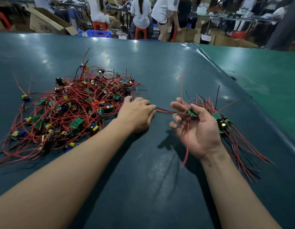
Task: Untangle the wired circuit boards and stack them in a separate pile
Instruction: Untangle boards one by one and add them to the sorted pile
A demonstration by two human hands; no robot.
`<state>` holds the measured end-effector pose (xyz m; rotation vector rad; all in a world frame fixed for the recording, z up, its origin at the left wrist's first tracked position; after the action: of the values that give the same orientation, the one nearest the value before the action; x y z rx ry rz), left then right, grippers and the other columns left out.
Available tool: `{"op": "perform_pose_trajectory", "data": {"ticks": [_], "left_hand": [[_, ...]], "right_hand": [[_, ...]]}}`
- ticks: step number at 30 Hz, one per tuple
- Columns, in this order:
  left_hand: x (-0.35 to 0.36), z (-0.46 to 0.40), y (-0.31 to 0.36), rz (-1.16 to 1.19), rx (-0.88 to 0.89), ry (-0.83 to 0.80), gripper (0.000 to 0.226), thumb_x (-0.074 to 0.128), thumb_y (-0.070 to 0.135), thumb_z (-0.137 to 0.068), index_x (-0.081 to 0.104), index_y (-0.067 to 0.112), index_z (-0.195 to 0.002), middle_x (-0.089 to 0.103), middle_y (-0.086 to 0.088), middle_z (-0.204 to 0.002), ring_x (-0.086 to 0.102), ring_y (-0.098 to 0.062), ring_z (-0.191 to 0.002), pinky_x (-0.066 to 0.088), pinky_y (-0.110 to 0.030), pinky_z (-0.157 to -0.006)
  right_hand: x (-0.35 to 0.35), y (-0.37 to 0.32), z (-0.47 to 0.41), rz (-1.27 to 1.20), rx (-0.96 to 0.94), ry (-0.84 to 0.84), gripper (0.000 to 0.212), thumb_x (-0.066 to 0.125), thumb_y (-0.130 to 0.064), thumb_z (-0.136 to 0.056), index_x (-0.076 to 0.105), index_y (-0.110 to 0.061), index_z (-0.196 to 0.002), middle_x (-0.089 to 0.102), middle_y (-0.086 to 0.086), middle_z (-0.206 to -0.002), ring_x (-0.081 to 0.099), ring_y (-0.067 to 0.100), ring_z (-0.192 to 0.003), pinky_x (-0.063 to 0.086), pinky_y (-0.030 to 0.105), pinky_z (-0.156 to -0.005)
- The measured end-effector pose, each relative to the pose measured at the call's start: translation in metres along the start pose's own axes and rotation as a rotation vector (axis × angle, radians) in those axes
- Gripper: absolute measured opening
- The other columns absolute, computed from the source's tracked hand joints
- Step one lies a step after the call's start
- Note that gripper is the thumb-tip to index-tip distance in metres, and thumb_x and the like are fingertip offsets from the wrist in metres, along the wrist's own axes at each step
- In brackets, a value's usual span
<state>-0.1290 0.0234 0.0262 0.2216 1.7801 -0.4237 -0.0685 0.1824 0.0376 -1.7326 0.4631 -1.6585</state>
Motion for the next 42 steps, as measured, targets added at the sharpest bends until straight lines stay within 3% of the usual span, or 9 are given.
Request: {"op": "perform_pose_trajectory", "data": {"ticks": [3,7,9,12,17,21,33,37,42], "left_hand": [[-0.007,0.021,-0.022,-0.295,-0.142,-0.018,0.042,0.037,0.043,-0.095,0.067,0.022,-0.116,0.062,-0.003,-0.128,0.039,-0.031,-0.131,0.016,-0.053,-0.114],[-0.023,0.048,-0.013,-0.283,-0.246,0.057,0.051,0.051,0.041,-0.081,0.061,0.017,-0.125,0.025,-0.022,-0.157,0.004,-0.040,-0.148,-0.004,-0.057,-0.118],[-0.034,0.064,-0.001,-0.076,-0.198,0.392,0.048,0.058,0.024,-0.071,0.066,0.013,-0.117,0.042,-0.022,-0.147,0.027,-0.041,-0.140,0.018,-0.056,-0.114],[-0.039,0.079,0.018,0.473,-0.091,0.717,0.030,0.056,0.015,-0.077,0.071,0.008,-0.101,0.064,-0.005,-0.091,0.057,-0.024,-0.085,0.046,-0.037,-0.077],[-0.023,0.071,0.020,1.220,-0.387,0.540,0.008,0.066,0.020,-0.092,0.067,0.012,-0.093,0.063,-0.002,-0.063,0.055,-0.012,-0.054,0.047,-0.026,-0.055],[-0.020,0.068,0.019,1.607,-0.246,0.424,0.016,0.069,0.020,-0.085,0.069,0.009,-0.095,0.073,0.005,-0.076,0.063,-0.005,-0.061,0.052,-0.019,-0.057],[-0.012,0.062,0.015,1.651,-0.113,0.068,0.022,0.071,0.028,-0.077,0.068,0.009,-0.087,0.066,0.007,-0.067,0.051,-0.006,-0.055,0.041,-0.017,-0.050],[-0.012,0.061,0.015,1.926,-0.200,0.133,0.015,0.070,0.018,-0.074,0.062,0.009,-0.083,0.067,-0.001,-0.070,0.057,-0.011,-0.058,0.049,-0.021,-0.060],[-0.013,0.059,0.011,2.471,-0.398,0.242,0.009,0.064,0.009,-0.075,0.068,0.009,-0.083,0.072,-0.007,-0.076,0.069,-0.012,-0.066,0.058,-0.021,-0.066]], "right_hand": [[0.002,0.002,0.000,0.090,-0.024,-0.007,0.028,0.047,-0.021,-0.095,0.058,-0.013,-0.120,0.066,0.001,-0.081,0.038,0.010,-0.048,0.035,0.020,-0.045],[0.010,0.009,-0.001,0.219,0.016,-0.002,0.041,0.054,-0.036,-0.092,0.055,-0.015,-0.127,0.057,-0.004,-0.075,0.026,0.004,-0.038,0.028,0.017,-0.039],[0.016,0.014,-0.002,0.159,0.061,-0.010,0.041,0.052,-0.031,-0.090,0.051,-0.010,-0.125,0.060,-0.001,-0.075,0.028,0.008,-0.044,0.029,0.018,-0.042],[0.021,0.019,0.000,0.130,0.057,-0.055,0.031,0.046,-0.011,-0.090,0.045,-0.007,-0.121,0.072,0.010,-0.088,0.049,0.012,-0.054,0.043,0.020,-0.051],[0.012,0.016,0.001,0.114,-0.059,-0.021,0.037,0.060,-0.005,-0.084,0.051,-0.002,-0.119,0.073,0.012,-0.112,0.072,0.028,-0.092,0.060,0.033,-0.081],[0.012,0.024,-0.005,0.335,-0.131,0.048,0.030,0.068,-0.017,-0.073,0.069,-0.005,-0.100,0.076,0.009,-0.094,0.071,0.017,-0.084,0.057,0.028,-0.086],[0.018,0.034,-0.006,0.502,-0.110,-0.062,0.030,0.061,-0.030,-0.082,0.073,-0.010,-0.100,0.076,0.011,-0.096,0.072,0.021,-0.081,0.059,0.028,-0.068],[0.015,0.034,-0.008,0.418,-0.047,0.009,0.044,0.054,-0.040,-0.087,0.067,-0.006,-0.112,0.075,0.008,-0.104,0.071,0.018,-0.088,0.058,0.028,-0.077],[0.014,0.033,-0.006,0.530,-0.125,-0.062,0.043,0.057,0.009,-0.090,0.061,-0.012,-0.128,0.075,0.000,-0.096,0.070,0.012,-0.082,0.059,0.024,-0.073]]}}
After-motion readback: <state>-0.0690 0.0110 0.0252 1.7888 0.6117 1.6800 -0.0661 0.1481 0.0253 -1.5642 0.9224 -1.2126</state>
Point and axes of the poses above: each hand's wrist, its own z-axis away from the middle knuckle, its own x-axis out of the palm, y = z × x, the point moved 3 cm from there along -z, towards the middle knuckle
